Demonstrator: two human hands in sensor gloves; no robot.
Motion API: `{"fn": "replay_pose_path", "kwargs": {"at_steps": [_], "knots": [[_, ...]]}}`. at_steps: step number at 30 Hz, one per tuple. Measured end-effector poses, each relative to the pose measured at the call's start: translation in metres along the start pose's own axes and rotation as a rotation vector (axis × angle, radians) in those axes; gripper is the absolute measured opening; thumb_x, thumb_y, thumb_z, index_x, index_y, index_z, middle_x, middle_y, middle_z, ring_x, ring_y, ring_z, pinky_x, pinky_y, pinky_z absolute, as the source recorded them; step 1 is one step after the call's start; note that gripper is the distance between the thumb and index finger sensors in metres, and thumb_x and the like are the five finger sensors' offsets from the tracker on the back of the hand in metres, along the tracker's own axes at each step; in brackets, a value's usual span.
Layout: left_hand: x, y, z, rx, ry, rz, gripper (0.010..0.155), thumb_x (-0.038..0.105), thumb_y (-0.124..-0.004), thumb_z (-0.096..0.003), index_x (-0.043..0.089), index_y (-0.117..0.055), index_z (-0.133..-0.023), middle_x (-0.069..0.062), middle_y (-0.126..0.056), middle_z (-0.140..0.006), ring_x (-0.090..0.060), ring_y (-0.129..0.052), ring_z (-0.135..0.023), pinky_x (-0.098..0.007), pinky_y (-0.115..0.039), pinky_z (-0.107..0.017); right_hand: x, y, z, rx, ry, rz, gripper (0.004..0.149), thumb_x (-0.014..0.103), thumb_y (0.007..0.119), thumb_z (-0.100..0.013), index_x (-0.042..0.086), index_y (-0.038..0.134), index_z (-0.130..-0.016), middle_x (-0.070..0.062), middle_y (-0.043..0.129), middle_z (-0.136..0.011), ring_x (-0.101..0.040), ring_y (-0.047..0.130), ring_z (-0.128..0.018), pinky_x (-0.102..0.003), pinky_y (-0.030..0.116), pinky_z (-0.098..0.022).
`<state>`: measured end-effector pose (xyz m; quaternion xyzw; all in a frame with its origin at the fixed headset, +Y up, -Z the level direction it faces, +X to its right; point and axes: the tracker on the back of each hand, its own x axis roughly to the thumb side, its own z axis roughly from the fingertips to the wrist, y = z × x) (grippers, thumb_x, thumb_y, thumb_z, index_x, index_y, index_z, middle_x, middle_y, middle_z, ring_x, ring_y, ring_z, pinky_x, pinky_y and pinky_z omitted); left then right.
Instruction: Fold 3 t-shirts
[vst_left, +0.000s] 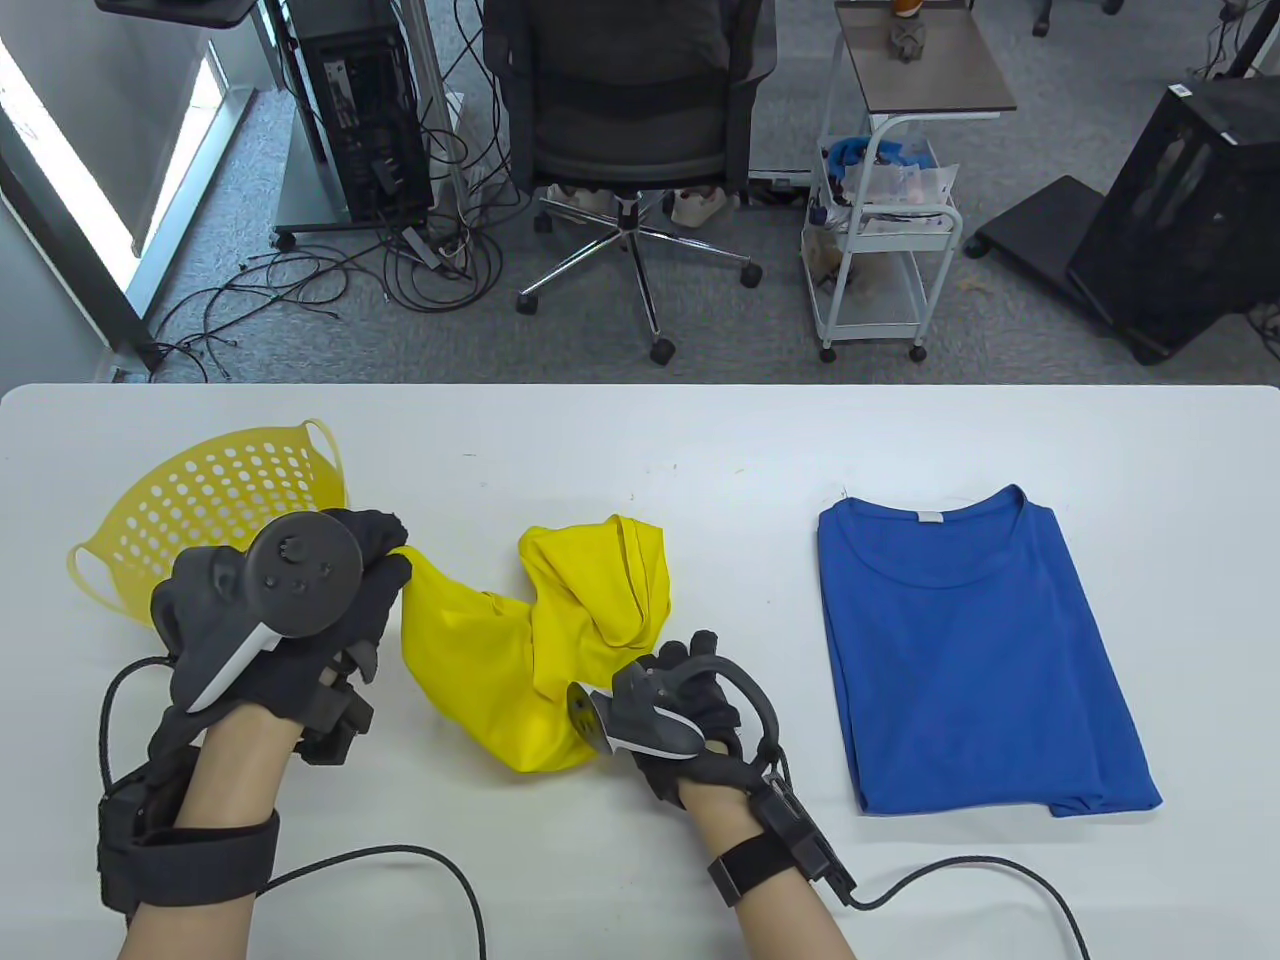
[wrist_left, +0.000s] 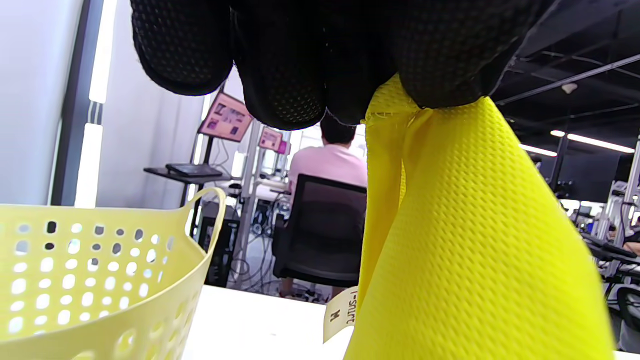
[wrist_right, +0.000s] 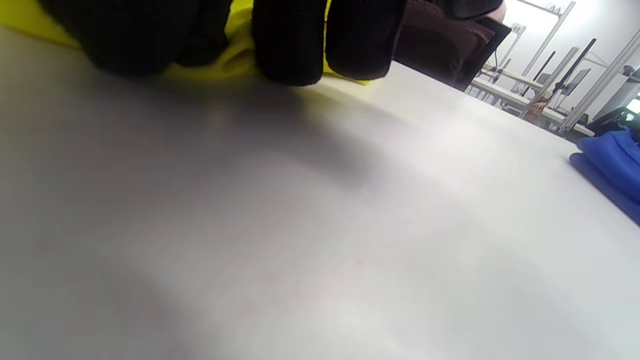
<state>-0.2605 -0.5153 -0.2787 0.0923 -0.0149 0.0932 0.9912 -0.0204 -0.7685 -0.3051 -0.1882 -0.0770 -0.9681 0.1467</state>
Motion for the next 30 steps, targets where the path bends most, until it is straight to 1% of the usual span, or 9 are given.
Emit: {"fn": "replay_pose_path", "kwargs": {"at_steps": [2,6,9,12,15,18,20,24,30], "knots": [[-0.002,-0.001,0.001,-0.004,0.006,-0.007,0.041,0.045,-0.081,-0.0394,0.031,-0.082,-0.079,0.005,-0.092,-0.074,-0.018,-0.091,-0.069,-0.043,-0.080,-0.058,-0.005,0.000,0.001,-0.007,0.011,-0.031,0.044,0.041,0.080,-0.038,0.033,0.065,-0.079,-0.001,0.072,-0.096,-0.034,0.076,-0.092,-0.068,0.047,-0.072],[-0.007,-0.005,-0.003,-0.020,0.016,-0.019,0.042,0.045,-0.081,-0.0395,0.031,-0.082,-0.079,0.005,-0.092,-0.074,-0.018,-0.090,-0.069,-0.043,-0.080,-0.058,-0.013,-0.001,0.001,-0.029,0.051,-0.052,0.079,0.049,0.085,-0.032,0.031,0.043,-0.097,0.000,0.062,-0.099,-0.035,0.069,-0.095,-0.073,0.046,-0.071],[-0.009,-0.009,-0.006,-0.023,0.020,-0.010,0.042,0.045,-0.081,-0.0395,0.031,-0.082,-0.079,0.005,-0.092,-0.074,-0.019,-0.090,-0.069,-0.044,-0.079,-0.058,-0.014,0.002,-0.003,0.018,0.039,-0.136,0.057,0.044,0.083,-0.036,0.039,0.063,-0.088,-0.001,0.069,-0.097,-0.037,0.070,-0.095,-0.073,0.044,-0.071],[-0.011,-0.012,-0.008,-0.026,0.021,-0.016,0.042,0.045,-0.081,-0.0396,0.031,-0.082,-0.079,0.005,-0.092,-0.074,-0.018,-0.090,-0.069,-0.044,-0.079,-0.059,-0.012,0.005,-0.003,-0.032,0.030,-0.134,0.044,0.043,0.082,-0.036,0.042,0.072,-0.079,0.000,0.075,-0.092,-0.036,0.071,-0.094,-0.073,0.043,-0.072],[-0.015,-0.011,-0.007,-0.021,0.033,-0.015,0.042,0.045,-0.081,-0.0395,0.031,-0.082,-0.079,0.005,-0.092,-0.074,-0.018,-0.090,-0.069,-0.044,-0.079,-0.059,-0.008,0.005,-0.001,-0.011,0.001,-0.077,0.041,0.042,0.077,-0.038,0.041,0.071,-0.079,-0.001,0.074,-0.090,-0.035,0.071,-0.094,-0.072,0.045,-0.072],[-0.023,-0.005,-0.005,-0.029,0.075,-0.030,0.042,0.044,-0.081,-0.0395,0.031,-0.082,-0.079,0.004,-0.092,-0.074,-0.019,-0.090,-0.069,-0.044,-0.079,-0.058,-0.009,-0.004,0.007,0.084,-0.045,0.101,0.042,0.041,0.074,-0.037,0.039,0.070,-0.080,0.000,0.074,-0.089,-0.033,0.073,-0.092,-0.069,0.047,-0.072],[-0.029,0.004,-0.003,-0.017,0.101,-0.028,0.042,0.044,-0.081,-0.0396,0.031,-0.082,-0.079,0.004,-0.092,-0.074,-0.019,-0.090,-0.069,-0.044,-0.079,-0.058,-0.028,-0.025,0.020,0.019,-0.009,0.101,0.042,0.043,0.071,-0.037,0.041,0.069,-0.079,0.003,0.074,-0.090,-0.031,0.073,-0.092,-0.067,0.049,-0.072],[-0.039,0.026,0.008,0.041,0.147,0.002,0.042,0.043,-0.080,-0.0399,0.030,-0.082,-0.080,0.003,-0.092,-0.074,-0.019,-0.090,-0.069,-0.044,-0.079,-0.058,-0.098,-0.089,0.064,-0.165,0.084,-0.236,0.042,0.038,0.072,-0.040,0.035,0.071,-0.081,-0.001,0.072,-0.091,-0.035,0.069,-0.093,-0.069,0.045,-0.072],[-0.047,0.050,0.023,0.104,0.169,0.007,0.042,0.043,-0.080,-0.0399,0.030,-0.082,-0.080,0.003,-0.091,-0.074,-0.020,-0.090,-0.068,-0.044,-0.079,-0.058,-0.167,-0.150,0.125,-0.365,0.227,-0.315,0.042,0.037,0.073,-0.041,0.032,0.072,-0.083,-0.001,0.070,-0.093,-0.037,0.067,-0.095,-0.070,0.044,-0.073]]}}
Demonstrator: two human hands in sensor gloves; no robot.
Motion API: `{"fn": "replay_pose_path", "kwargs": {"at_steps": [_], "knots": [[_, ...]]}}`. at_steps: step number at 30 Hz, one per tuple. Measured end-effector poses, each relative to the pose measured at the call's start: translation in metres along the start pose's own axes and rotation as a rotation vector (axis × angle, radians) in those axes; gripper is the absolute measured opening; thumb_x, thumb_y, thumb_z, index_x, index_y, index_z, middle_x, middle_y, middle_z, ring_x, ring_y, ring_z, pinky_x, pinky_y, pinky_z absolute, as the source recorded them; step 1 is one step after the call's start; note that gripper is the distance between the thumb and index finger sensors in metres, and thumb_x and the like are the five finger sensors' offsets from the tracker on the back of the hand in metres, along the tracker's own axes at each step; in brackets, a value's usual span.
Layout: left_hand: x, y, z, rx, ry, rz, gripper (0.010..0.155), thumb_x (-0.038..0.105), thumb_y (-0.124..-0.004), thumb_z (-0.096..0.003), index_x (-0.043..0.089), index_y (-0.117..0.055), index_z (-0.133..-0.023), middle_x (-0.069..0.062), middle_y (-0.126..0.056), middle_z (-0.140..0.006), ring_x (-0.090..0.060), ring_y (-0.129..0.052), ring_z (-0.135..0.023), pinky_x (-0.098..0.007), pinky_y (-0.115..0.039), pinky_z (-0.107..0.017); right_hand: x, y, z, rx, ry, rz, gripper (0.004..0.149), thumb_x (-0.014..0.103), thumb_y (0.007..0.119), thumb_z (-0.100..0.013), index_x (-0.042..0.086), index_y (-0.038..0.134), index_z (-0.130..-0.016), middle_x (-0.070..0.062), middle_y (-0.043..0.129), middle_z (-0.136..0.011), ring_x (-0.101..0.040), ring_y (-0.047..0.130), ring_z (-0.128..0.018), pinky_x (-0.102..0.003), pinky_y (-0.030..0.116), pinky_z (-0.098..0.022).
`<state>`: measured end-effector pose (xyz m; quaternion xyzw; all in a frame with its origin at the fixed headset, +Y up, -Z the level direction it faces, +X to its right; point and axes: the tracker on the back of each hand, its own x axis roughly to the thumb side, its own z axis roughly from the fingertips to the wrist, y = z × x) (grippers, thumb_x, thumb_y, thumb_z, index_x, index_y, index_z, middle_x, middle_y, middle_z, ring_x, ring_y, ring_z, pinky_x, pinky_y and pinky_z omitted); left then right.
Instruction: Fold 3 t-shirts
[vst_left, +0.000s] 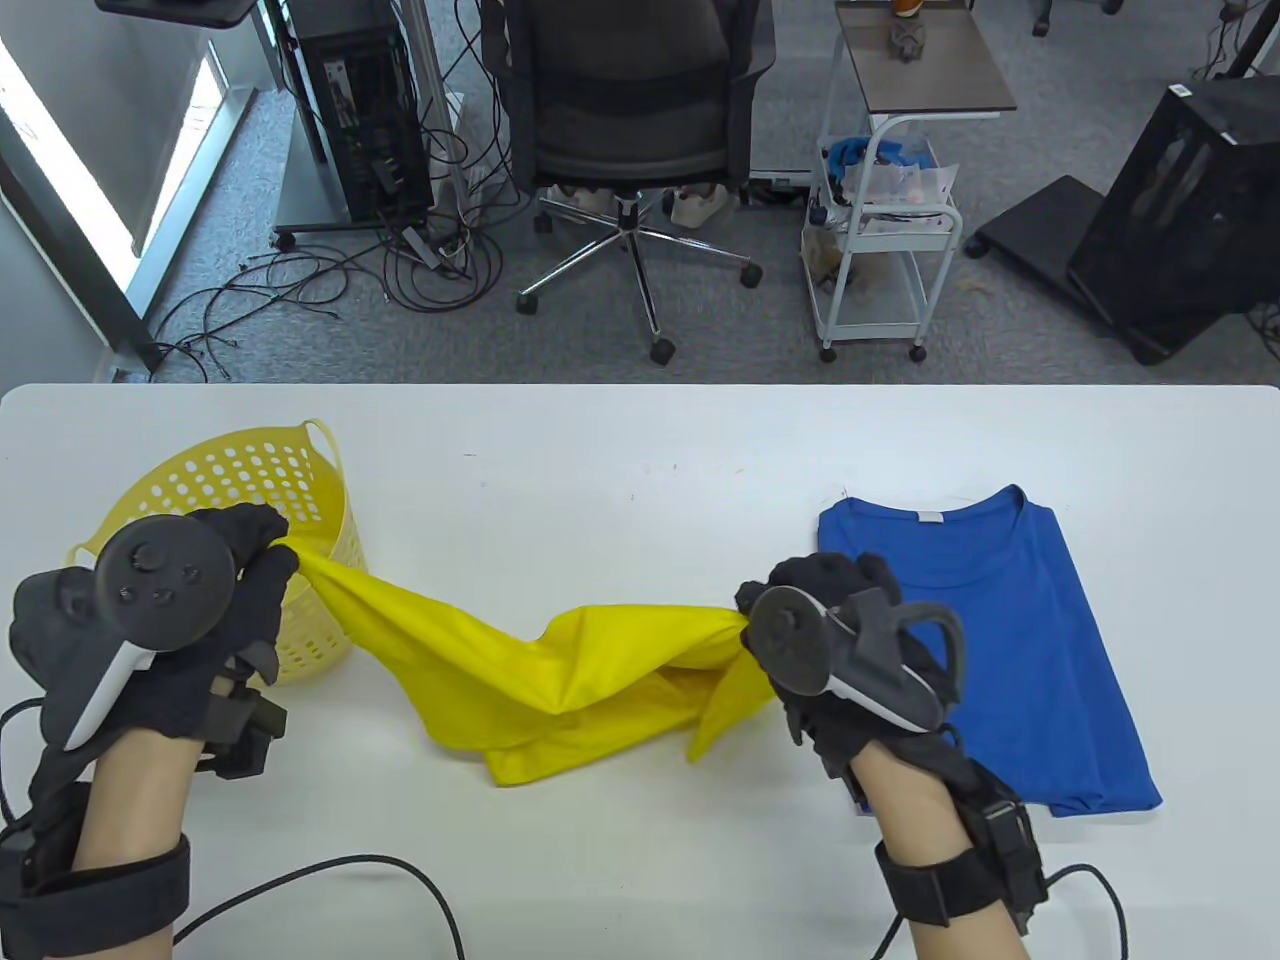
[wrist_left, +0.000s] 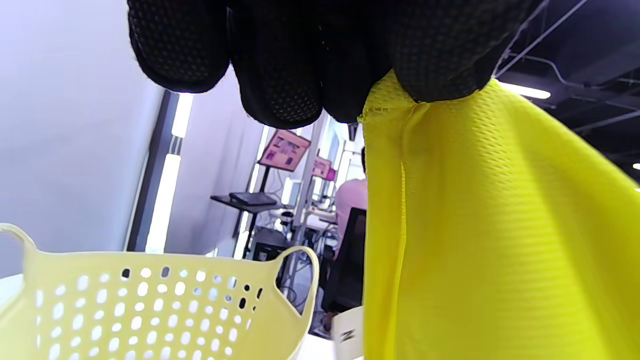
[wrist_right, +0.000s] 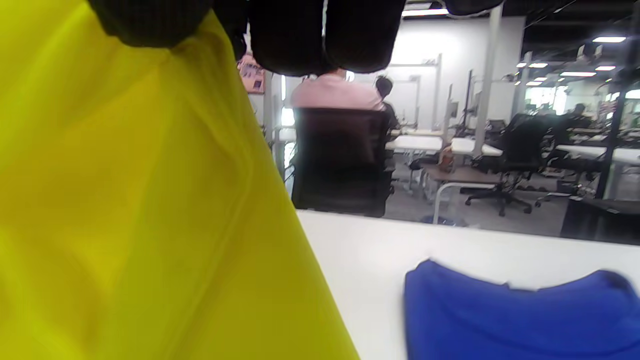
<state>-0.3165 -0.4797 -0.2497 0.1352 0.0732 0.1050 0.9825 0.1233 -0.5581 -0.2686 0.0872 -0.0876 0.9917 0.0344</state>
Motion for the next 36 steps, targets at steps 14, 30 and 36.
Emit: {"fn": "replay_pose_path", "kwargs": {"at_steps": [14,30,36], "knots": [[0.011,-0.036,-0.013,-0.148,-0.033,-0.088,0.042,0.044,-0.080,-0.0401,0.030,-0.082,-0.080,0.003,-0.092,-0.074,-0.019,-0.091,-0.068,-0.044,-0.080,-0.058,-0.035,0.111,-0.027,0.345,0.108,0.052,0.042,0.038,0.073,-0.040,0.032,0.073,-0.082,-0.005,0.070,-0.094,-0.040,0.067,-0.094,-0.069,0.046,-0.070],[0.006,-0.079,-0.019,-0.187,-0.037,-0.111,0.043,0.044,-0.080,-0.0402,0.030,-0.082,-0.080,0.003,-0.092,-0.074,-0.019,-0.091,-0.068,-0.044,-0.080,-0.058,-0.031,0.159,-0.022,0.399,0.168,0.118,0.038,0.045,0.080,-0.039,0.023,0.088,-0.070,-0.007,0.079,-0.087,-0.040,0.078,-0.084,-0.067,0.053,-0.067],[-0.002,-0.084,-0.017,-0.202,-0.038,-0.106,0.043,0.045,-0.080,-0.0402,0.030,-0.082,-0.080,0.003,-0.092,-0.074,-0.019,-0.091,-0.068,-0.044,-0.080,-0.057,-0.027,0.187,-0.029,0.396,0.210,0.217,0.056,0.046,0.082,-0.037,0.027,0.071,-0.089,-0.008,0.068,-0.097,-0.041,0.067,-0.092,-0.069,0.046,-0.070]]}}
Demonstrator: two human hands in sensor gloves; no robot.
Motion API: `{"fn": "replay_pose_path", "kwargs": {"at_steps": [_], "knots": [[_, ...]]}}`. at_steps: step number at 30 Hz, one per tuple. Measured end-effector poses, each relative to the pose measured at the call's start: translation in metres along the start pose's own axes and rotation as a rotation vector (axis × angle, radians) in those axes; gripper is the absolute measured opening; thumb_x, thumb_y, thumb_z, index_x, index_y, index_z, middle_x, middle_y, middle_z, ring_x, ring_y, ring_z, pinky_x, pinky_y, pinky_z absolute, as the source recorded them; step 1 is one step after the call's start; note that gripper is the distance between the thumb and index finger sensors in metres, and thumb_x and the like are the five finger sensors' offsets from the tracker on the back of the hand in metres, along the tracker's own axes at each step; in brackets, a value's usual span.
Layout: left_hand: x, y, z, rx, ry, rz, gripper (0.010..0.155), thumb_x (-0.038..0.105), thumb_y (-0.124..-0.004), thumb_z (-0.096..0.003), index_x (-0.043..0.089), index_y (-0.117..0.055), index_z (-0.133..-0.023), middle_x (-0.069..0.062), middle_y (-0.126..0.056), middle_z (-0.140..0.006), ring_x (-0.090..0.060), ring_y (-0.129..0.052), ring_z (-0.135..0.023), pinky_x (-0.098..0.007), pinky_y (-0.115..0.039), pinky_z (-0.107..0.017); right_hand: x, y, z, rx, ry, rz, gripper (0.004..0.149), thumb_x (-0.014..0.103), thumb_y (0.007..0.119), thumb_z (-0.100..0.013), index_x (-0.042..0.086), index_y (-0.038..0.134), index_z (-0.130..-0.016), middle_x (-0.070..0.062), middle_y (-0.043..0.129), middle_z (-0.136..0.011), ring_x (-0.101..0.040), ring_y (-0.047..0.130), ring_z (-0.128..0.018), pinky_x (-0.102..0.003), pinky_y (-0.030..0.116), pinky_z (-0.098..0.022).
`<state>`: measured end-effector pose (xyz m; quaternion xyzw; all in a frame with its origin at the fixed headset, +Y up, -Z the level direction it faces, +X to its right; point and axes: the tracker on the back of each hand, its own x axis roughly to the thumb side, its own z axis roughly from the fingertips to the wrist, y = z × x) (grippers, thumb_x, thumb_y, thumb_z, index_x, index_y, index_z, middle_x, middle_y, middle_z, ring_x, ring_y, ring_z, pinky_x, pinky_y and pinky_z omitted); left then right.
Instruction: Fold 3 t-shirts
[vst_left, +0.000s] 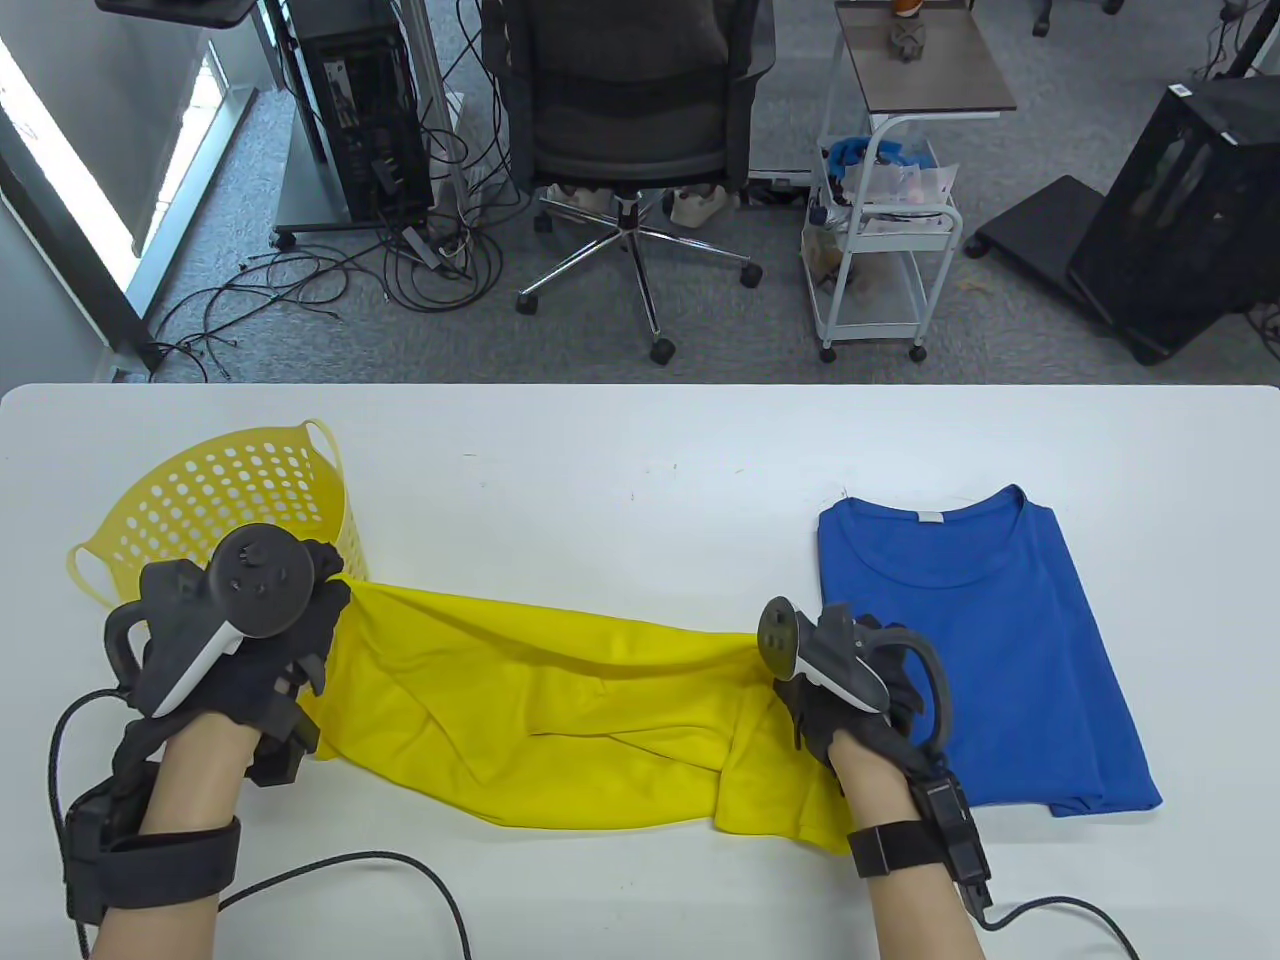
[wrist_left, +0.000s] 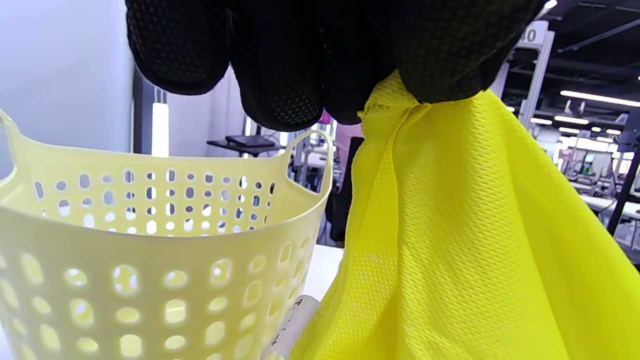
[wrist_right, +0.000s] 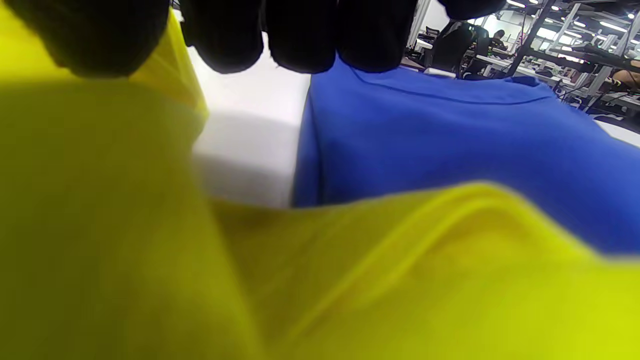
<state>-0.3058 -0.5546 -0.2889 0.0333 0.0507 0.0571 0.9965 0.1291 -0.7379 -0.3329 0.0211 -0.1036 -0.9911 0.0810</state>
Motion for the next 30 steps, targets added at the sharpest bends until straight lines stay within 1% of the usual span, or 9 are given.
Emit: {"fn": "replay_pose_path", "kwargs": {"at_steps": [7,13,15,17,20,24,28,29,30], "knots": [[-0.009,-0.007,-0.006,-0.009,0.007,0.006,0.043,0.045,-0.080,-0.0401,0.030,-0.082,-0.080,0.004,-0.092,-0.074,-0.019,-0.091,-0.068,-0.044,-0.080,-0.057,0.013,0.010,-0.011,-0.022,0.016,0.023,0.048,0.046,0.082,-0.037,0.033,0.077,-0.083,-0.005,0.071,-0.095,-0.039,0.069,-0.092,-0.069,0.046,-0.071],[-0.016,-0.013,-0.009,-0.022,0.019,0.006,0.043,0.045,-0.080,-0.0402,0.030,-0.082,-0.080,0.004,-0.092,-0.074,-0.019,-0.091,-0.068,-0.044,-0.080,-0.057,0.019,0.015,-0.018,-0.034,0.038,0.012,0.046,0.045,0.083,-0.037,0.032,0.079,-0.081,-0.004,0.074,-0.093,-0.038,0.071,-0.091,-0.069,0.046,-0.071],[-0.018,-0.015,-0.009,-0.028,0.025,0.006,0.043,0.045,-0.080,-0.0401,0.030,-0.082,-0.080,0.003,-0.092,-0.074,-0.019,-0.091,-0.068,-0.044,-0.080,-0.057,0.021,0.014,-0.019,-0.054,0.049,0.015,0.044,0.045,0.083,-0.037,0.030,0.082,-0.079,-0.004,0.074,-0.093,-0.038,0.073,-0.090,-0.069,0.046,-0.070],[-0.020,-0.017,-0.010,-0.029,0.029,0.006,0.043,0.045,-0.080,-0.0402,0.030,-0.082,-0.080,0.004,-0.092,-0.074,-0.019,-0.091,-0.068,-0.044,-0.080,-0.057,0.023,0.012,-0.017,-0.109,0.053,0.009,0.048,0.046,0.084,-0.036,0.031,0.079,-0.081,-0.003,0.074,-0.093,-0.037,0.073,-0.090,-0.069,0.046,-0.071],[-0.021,-0.018,-0.010,-0.029,0.032,0.009,0.043,0.045,-0.080,-0.0402,0.030,-0.082,-0.080,0.003,-0.092,-0.074,-0.019,-0.091,-0.068,-0.044,-0.080,-0.057,0.026,0.005,-0.013,-0.178,0.020,-0.054,0.042,0.045,0.087,-0.034,0.033,0.082,-0.074,-0.001,0.075,-0.091,-0.035,0.074,-0.089,-0.070,0.046,-0.071],[-0.021,-0.016,-0.010,-0.028,0.033,0.013,0.043,0.045,-0.080,-0.0401,0.030,-0.082,-0.080,0.003,-0.092,-0.074,-0.019,-0.091,-0.068,-0.044,-0.080,-0.057,0.031,-0.003,-0.010,-0.230,-0.044,-0.117,0.046,0.040,0.090,-0.034,0.041,0.077,-0.078,0.001,0.072,-0.094,-0.034,0.072,-0.092,-0.072,0.042,-0.072],[-0.021,-0.017,-0.010,-0.025,0.031,0.017,0.043,0.044,-0.080,-0.0401,0.030,-0.082,-0.080,0.003,-0.092,-0.074,-0.019,-0.091,-0.068,-0.044,-0.080,-0.057,0.037,-0.009,-0.014,-0.191,-0.078,-0.180,0.047,0.041,0.089,-0.035,0.041,0.077,-0.080,-0.001,0.070,-0.096,-0.037,0.068,-0.094,-0.074,0.037,-0.072],[-0.021,-0.017,-0.010,-0.024,0.030,0.017,0.043,0.045,-0.080,-0.0401,0.030,-0.082,-0.080,0.003,-0.092,-0.074,-0.019,-0.091,-0.068,-0.044,-0.080,-0.057,0.039,-0.009,-0.017,-0.149,-0.072,-0.158,0.049,0.042,0.089,-0.035,0.040,0.076,-0.082,-0.003,0.069,-0.098,-0.038,0.066,-0.095,-0.075,0.036,-0.072],[-0.021,-0.017,-0.010,-0.025,0.030,0.017,0.043,0.044,-0.080,-0.0401,0.030,-0.082,-0.080,0.003,-0.092,-0.074,-0.019,-0.091,-0.068,-0.044,-0.080,-0.057,0.041,-0.008,-0.019,-0.140,-0.053,-0.125,0.051,0.042,0.089,-0.035,0.039,0.075,-0.084,-0.003,0.068,-0.098,-0.038,0.065,-0.096,-0.075,0.036,-0.072]]}}
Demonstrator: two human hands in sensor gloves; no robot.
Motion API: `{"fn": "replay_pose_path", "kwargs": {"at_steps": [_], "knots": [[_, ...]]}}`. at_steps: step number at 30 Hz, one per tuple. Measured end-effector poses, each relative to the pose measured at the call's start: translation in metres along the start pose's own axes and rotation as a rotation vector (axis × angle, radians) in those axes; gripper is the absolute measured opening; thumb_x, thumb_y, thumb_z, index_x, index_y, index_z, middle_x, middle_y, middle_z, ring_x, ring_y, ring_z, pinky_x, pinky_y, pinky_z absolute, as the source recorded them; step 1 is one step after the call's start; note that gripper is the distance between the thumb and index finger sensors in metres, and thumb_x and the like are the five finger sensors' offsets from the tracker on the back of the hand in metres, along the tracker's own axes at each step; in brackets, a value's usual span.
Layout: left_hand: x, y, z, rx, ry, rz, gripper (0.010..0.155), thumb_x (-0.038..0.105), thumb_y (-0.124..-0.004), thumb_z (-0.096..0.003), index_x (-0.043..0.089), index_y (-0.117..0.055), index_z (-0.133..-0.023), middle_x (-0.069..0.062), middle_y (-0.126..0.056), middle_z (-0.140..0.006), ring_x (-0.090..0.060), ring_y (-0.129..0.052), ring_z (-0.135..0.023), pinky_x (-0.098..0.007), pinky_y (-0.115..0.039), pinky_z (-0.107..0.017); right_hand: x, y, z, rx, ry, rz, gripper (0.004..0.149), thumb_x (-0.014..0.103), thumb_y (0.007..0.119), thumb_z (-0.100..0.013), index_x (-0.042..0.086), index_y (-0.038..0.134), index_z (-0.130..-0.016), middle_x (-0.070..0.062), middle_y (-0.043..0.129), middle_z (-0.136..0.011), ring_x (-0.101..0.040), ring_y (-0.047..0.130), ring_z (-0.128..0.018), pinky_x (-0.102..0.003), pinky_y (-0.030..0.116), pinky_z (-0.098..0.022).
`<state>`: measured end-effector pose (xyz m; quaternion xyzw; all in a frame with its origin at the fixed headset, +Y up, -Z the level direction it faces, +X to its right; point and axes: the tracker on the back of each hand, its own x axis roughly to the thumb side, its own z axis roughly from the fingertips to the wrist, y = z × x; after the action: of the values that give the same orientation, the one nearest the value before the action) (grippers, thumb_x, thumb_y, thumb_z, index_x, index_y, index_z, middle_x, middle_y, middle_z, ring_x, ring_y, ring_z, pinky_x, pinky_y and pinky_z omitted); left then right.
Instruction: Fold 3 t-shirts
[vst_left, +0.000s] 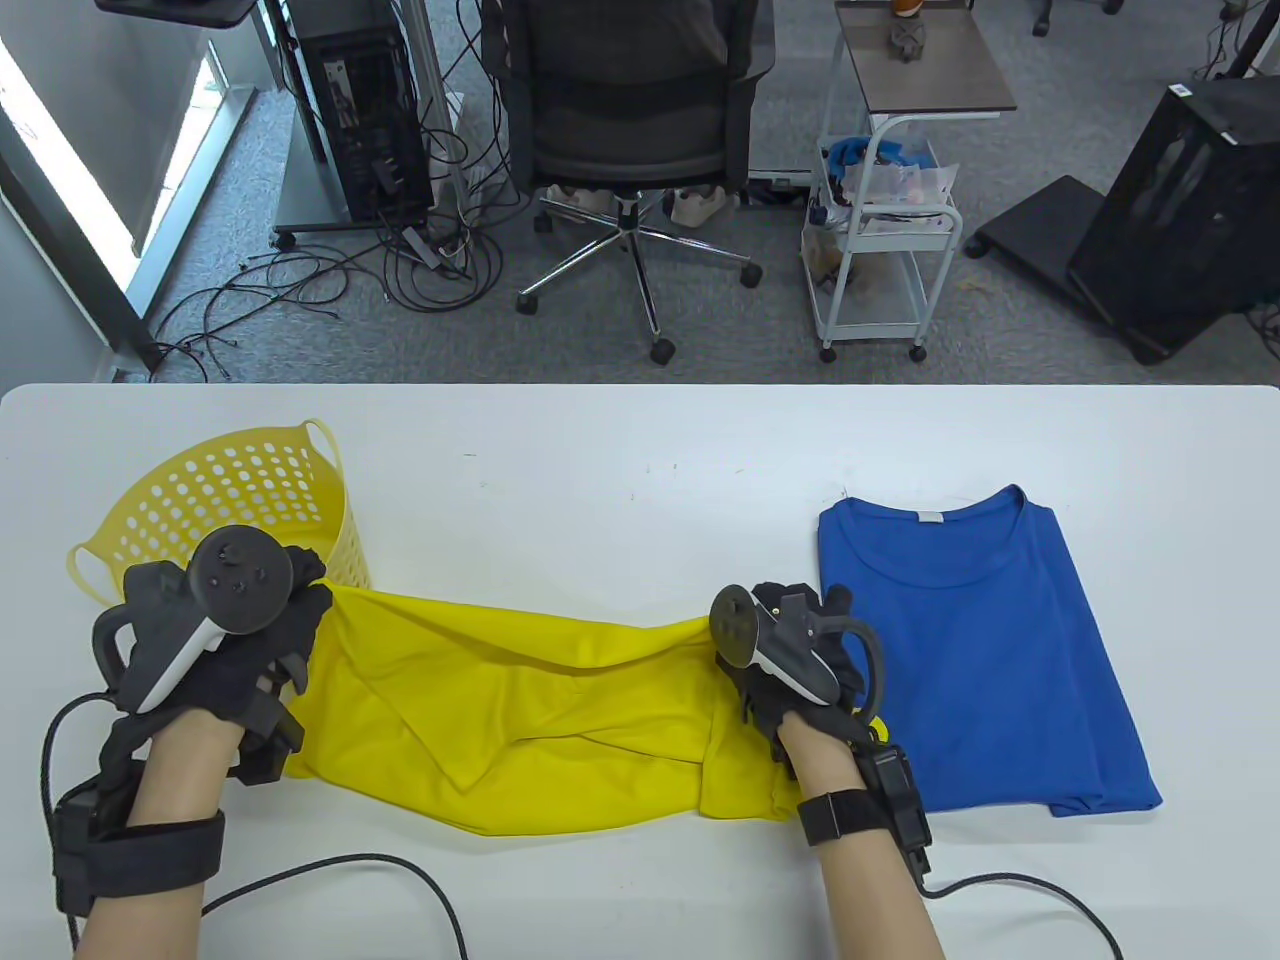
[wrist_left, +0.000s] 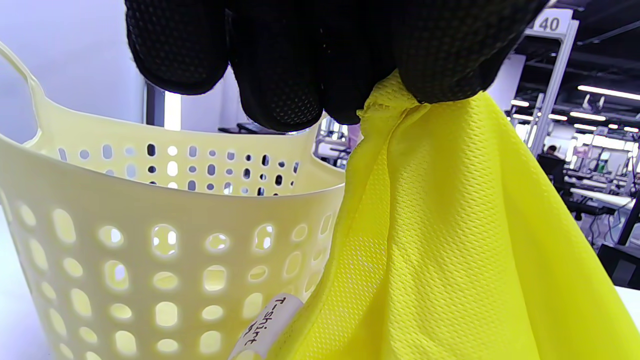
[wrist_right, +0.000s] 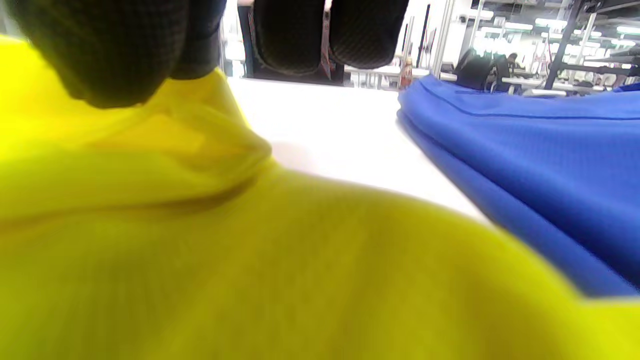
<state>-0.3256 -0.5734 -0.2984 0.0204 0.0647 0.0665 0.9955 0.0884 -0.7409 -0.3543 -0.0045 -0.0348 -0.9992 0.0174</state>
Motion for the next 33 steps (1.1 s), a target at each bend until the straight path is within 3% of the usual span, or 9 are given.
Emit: {"fn": "replay_pose_path", "kwargs": {"at_steps": [3,6,11,17,24,26,30,33], "knots": [[0.000,-0.001,0.000,-0.003,-0.002,-0.004,0.043,0.045,-0.080,-0.0402,0.030,-0.082,-0.080,0.003,-0.092,-0.074,-0.019,-0.091,-0.068,-0.044,-0.080,-0.057,0.003,0.005,-0.009,0.005,0.040,0.094,0.052,0.043,0.089,-0.034,0.038,0.075,-0.084,-0.002,0.069,-0.098,-0.037,0.066,-0.095,-0.074,0.038,-0.072],[-0.001,-0.002,-0.002,-0.009,-0.001,-0.008,0.043,0.045,-0.080,-0.0401,0.030,-0.082,-0.080,0.003,-0.092,-0.074,-0.019,-0.091,-0.068,-0.044,-0.080,-0.057,0.003,0.012,-0.017,0.090,0.081,0.070,0.054,0.045,0.088,-0.034,0.037,0.073,-0.086,-0.003,0.067,-0.099,-0.038,0.064,-0.096,-0.074,0.036,-0.073],[-0.005,-0.004,-0.006,-0.011,0.005,-0.003,0.043,0.045,-0.080,-0.0402,0.030,-0.082,-0.080,0.003,-0.092,-0.074,-0.019,-0.091,-0.068,-0.044,-0.080,-0.057,-0.001,0.016,-0.028,0.120,0.129,0.041,0.049,0.046,0.087,-0.035,0.037,0.076,-0.082,-0.003,0.071,-0.096,-0.038,0.067,-0.095,-0.074,0.037,-0.073],[-0.010,-0.007,-0.009,-0.022,0.017,-0.006,0.043,0.045,-0.080,-0.0401,0.030,-0.082,-0.080,0.003,-0.092,-0.074,-0.019,-0.091,-0.068,-0.044,-0.080,-0.057,-0.002,0.012,-0.026,0.036,0.116,0.043,0.039,0.041,0.088,-0.035,0.036,0.084,-0.073,0.000,0.078,-0.090,-0.035,0.073,-0.091,-0.072,0.042,-0.073],[-0.018,0.004,0.002,-0.007,0.054,-0.013,0.042,0.044,-0.080,-0.0401,0.030,-0.082,-0.080,0.003,-0.092,-0.074,-0.019,-0.091,-0.068,-0.044,-0.080,-0.057,-0.029,-0.043,0.004,-0.094,0.063,-0.032,0.039,0.039,0.088,-0.033,0.033,0.085,-0.071,0.000,0.080,-0.088,-0.035,0.078,-0.088,-0.068,0.051,-0.070],[-0.021,0.011,0.010,0.003,0.065,-0.011,0.042,0.044,-0.080,-0.0403,0.030,-0.082,-0.080,0.003,-0.092,-0.074,-0.019,-0.091,-0.068,-0.044,-0.080,-0.057,-0.050,-0.073,0.019,-0.108,0.076,-0.106,0.039,0.038,0.085,-0.036,0.030,0.082,-0.075,-0.001,0.081,-0.087,-0.036,0.079,-0.086,-0.065,0.054,-0.068],[-0.019,0.023,0.025,0.023,0.061,0.017,0.042,0.044,-0.079,-0.0405,0.029,-0.082,-0.080,0.002,-0.092,-0.073,-0.020,-0.091,-0.067,-0.043,-0.080,-0.056,-0.079,-0.117,0.047,-0.164,0.088,-0.169,0.040,0.035,0.081,-0.039,0.028,0.080,-0.078,-0.001,0.092,-0.075,-0.027,0.093,-0.071,-0.054,0.067,-0.064],[-0.012,0.026,0.032,0.016,0.051,0.033,0.042,0.043,-0.079,-0.0407,0.028,-0.083,-0.080,0.001,-0.092,-0.072,-0.020,-0.092,-0.065,-0.043,-0.081,-0.055,-0.088,-0.133,0.062,-0.147,0.072,-0.141,0.040,0.034,0.081,-0.039,0.026,0.081,-0.078,-0.002,0.095,-0.072,-0.026,0.096,-0.066,-0.053,0.069,-0.062]]}}
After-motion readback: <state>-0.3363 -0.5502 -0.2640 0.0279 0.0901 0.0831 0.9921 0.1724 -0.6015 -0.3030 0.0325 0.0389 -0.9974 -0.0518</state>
